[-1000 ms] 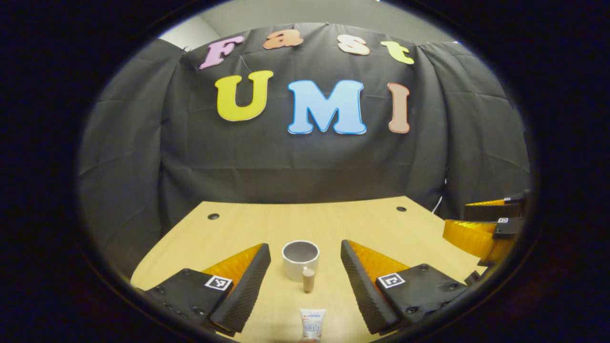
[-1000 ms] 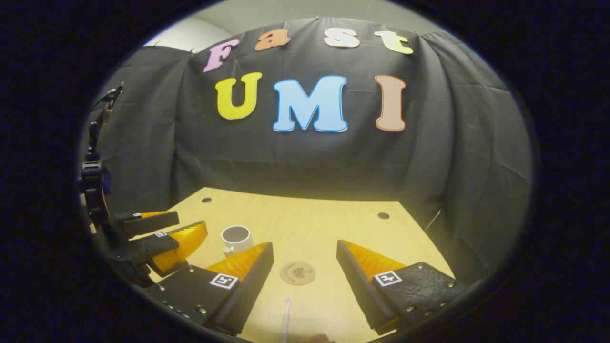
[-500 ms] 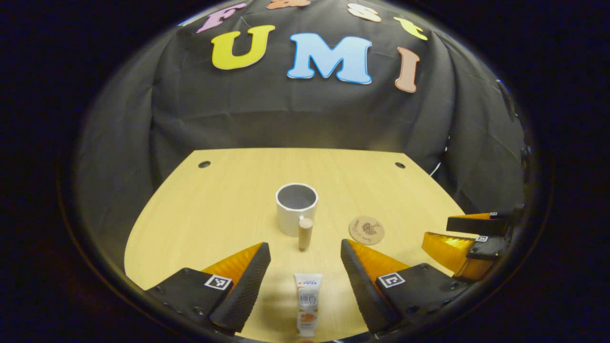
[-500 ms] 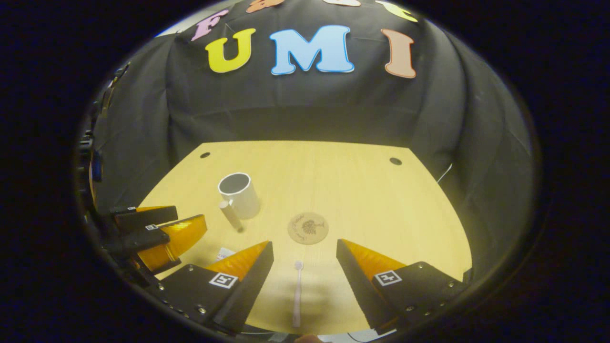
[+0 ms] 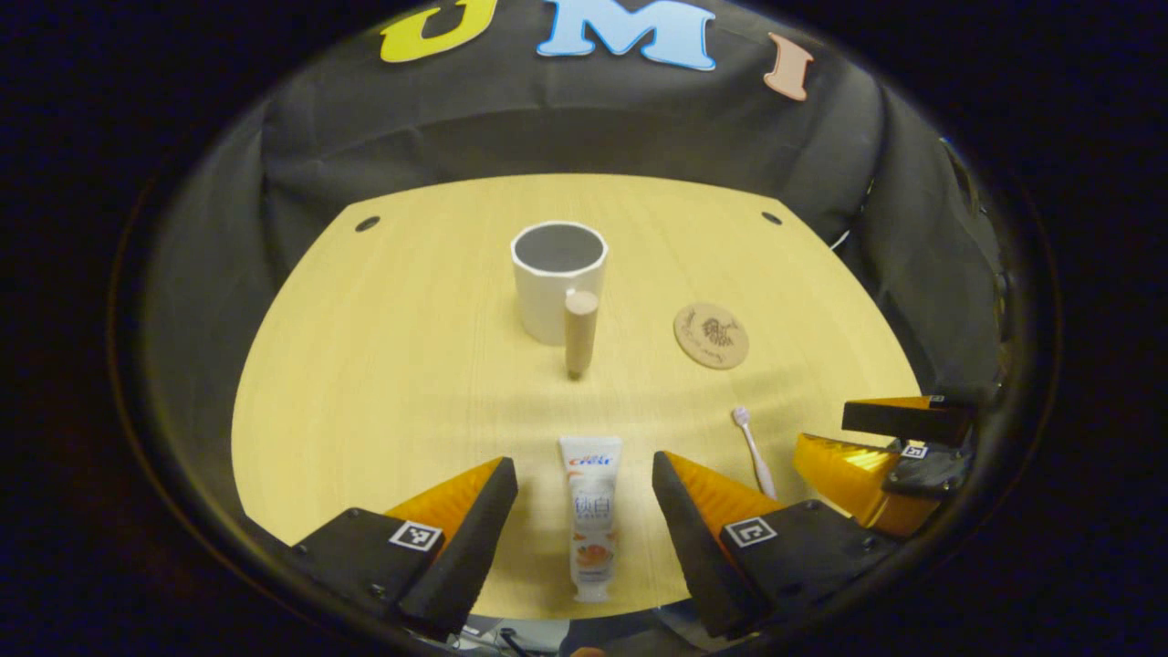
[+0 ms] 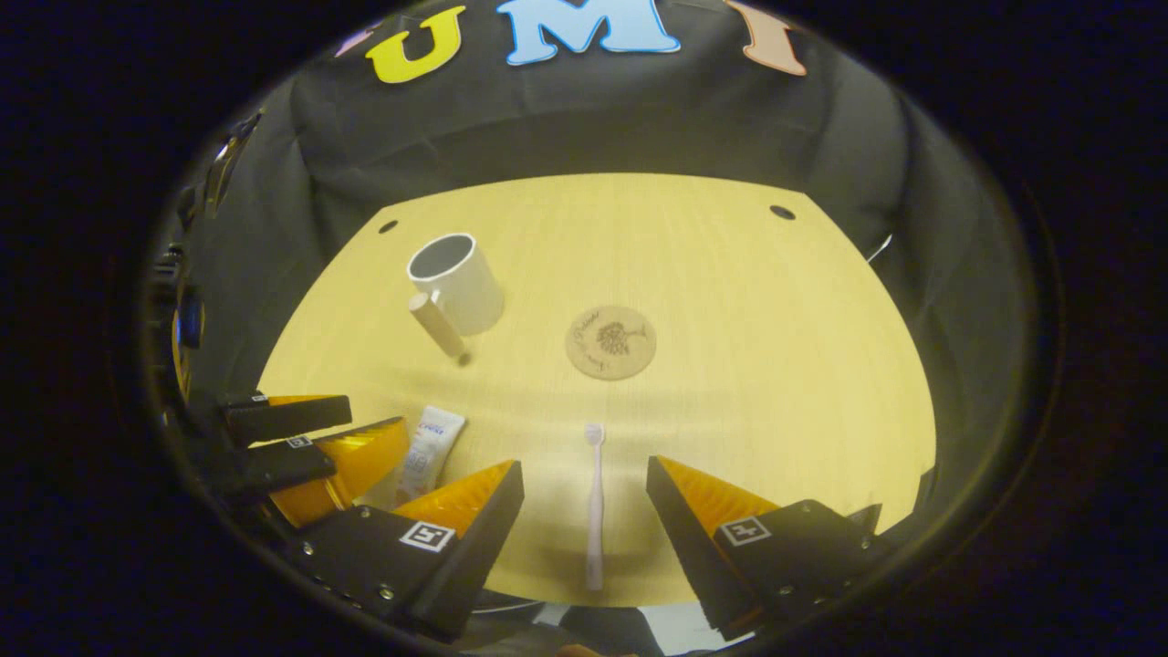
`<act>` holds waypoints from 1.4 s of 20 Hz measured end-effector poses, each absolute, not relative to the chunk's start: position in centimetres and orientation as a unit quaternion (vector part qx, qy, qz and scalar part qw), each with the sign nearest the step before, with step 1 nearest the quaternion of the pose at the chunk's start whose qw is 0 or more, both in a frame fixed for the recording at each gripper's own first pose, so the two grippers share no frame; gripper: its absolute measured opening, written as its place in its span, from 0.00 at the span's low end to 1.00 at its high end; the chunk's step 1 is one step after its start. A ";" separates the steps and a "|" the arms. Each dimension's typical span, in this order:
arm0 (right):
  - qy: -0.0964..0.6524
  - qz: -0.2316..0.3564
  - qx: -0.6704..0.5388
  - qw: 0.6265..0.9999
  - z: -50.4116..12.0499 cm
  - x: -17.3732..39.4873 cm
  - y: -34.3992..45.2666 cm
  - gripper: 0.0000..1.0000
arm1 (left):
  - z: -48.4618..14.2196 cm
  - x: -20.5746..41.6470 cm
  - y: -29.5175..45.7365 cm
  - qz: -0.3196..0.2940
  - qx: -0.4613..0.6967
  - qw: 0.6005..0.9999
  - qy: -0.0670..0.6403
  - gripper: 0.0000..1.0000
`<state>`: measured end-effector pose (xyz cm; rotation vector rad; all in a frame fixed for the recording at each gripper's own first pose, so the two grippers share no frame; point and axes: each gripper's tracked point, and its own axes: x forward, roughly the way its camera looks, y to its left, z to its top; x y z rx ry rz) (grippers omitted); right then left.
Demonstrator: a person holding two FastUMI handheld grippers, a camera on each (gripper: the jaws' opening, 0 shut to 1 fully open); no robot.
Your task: Put the toothbrush and toothpaste on the desktop into the cup, then pick up the cup and place it on the coaster on the desktop.
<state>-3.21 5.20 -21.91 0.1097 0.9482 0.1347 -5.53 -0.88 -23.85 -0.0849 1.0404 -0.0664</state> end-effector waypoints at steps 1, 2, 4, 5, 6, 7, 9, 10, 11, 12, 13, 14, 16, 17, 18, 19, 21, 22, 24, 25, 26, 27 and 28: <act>0.466 0.064 0.051 0.881 -22.6 -3.4 5.2 0.90 | -24.4 -5.8 -1.0 -0.032 -0.042 0.860 0.508 0.96; 0.476 0.063 0.047 0.876 -23.3 -3.6 5.3 0.90 | -25.0 -6.1 -1.3 -0.031 -0.044 0.854 0.517 0.97; 0.497 0.062 0.042 0.864 -24.4 -4.2 5.2 0.90 | -25.8 -6.8 -1.4 -0.030 -0.048 0.844 0.533 0.96; 0.506 0.062 0.044 0.859 -24.8 -4.3 5.3 0.90 | -26.2 -7.0 -1.3 -0.030 -0.049 0.839 0.540 0.96; 0.515 0.061 0.046 0.854 -25.4 -4.5 5.4 0.90 | -26.4 -7.3 -1.2 -0.029 -0.048 0.835 0.548 0.98; 0.523 0.061 0.049 0.849 -25.8 -4.6 5.5 0.90 | -26.7 -7.5 -1.0 -0.030 -0.047 0.830 0.555 0.97; 0.539 0.058 0.052 0.839 -26.6 -4.8 5.5 0.90 | -27.6 -7.8 -1.0 -0.031 -0.048 0.820 0.569 0.96; 0.547 0.056 0.049 0.834 -26.9 -5.0 5.5 0.90 | -28.2 -7.9 -1.1 -0.033 -0.051 0.815 0.576 0.97; 0.553 0.056 0.047 0.830 -27.2 -5.0 5.4 0.90 | -28.5 -8.1 -1.0 -0.034 -0.051 0.810 0.583 0.96; 0.560 0.056 0.045 0.825 -27.8 -5.0 5.5 0.90 | -29.0 -8.1 -1.0 -0.036 -0.052 0.806 0.588 0.96; 0.565 0.058 0.044 0.822 -28.1 -5.0 5.6 0.90 | -29.2 -8.2 -1.1 -0.038 -0.052 0.803 0.593 0.96; 0.571 0.060 0.044 0.818 -28.4 -5.1 5.8 0.89 | -29.5 -8.3 -1.1 -0.040 -0.050 0.800 0.597 0.96; 0.584 0.067 0.047 0.808 -29.0 -5.5 6.3 0.86 | -30.0 -8.4 -1.1 -0.043 -0.045 0.794 0.604 0.96; 0.588 0.067 0.045 0.805 -29.3 -5.5 6.3 0.86 | -30.1 -8.3 -1.1 -0.044 -0.045 0.793 0.606 0.96; 0.592 0.069 0.046 0.802 -29.6 -5.6 6.4 0.78 | -30.2 -8.4 -1.4 -0.046 -0.048 0.791 0.609 0.90; 0.595 0.069 0.044 0.800 -29.7 -5.6 6.4 0.75 | -30.3 -8.5 -1.4 -0.045 -0.048 0.789 0.611 0.82; 0.598 0.068 0.039 0.798 -30.0 -5.7 6.4 0.75 | -30.6 -8.6 -1.5 -0.047 -0.049 0.786 0.615 0.72; 0.600 0.068 0.038 0.796 -30.1 -5.7 6.4 0.75 | -30.8 -8.6 -1.5 -0.046 -0.050 0.784 0.617 0.71; 0.601 0.063 0.039 0.796 -30.5 -5.5 6.2 0.69 | -31.2 -8.8 -1.5 -0.046 -0.050 0.781 0.621 0.71; 0.604 0.065 0.042 0.794 -30.4 -5.5 6.4 0.64 | -31.3 -8.8 -1.4 -0.044 -0.048 0.781 0.622 0.71; 0.605 0.064 0.039 0.793 -30.7 -5.7 6.3 0.63 | -31.4 -9.1 -1.5 -0.045 -0.052 0.778 0.624 0.73; 0.607 0.063 0.033 0.791 -30.9 -5.8 6.1 0.64 | -31.5 -9.2 -1.5 -0.043 -0.051 0.777 0.626 0.72; 0.605 0.064 0.030 0.793 -30.9 -5.7 6.1 0.62 | -31.7 -9.3 -1.5 -0.042 -0.052 0.776 0.627 0.73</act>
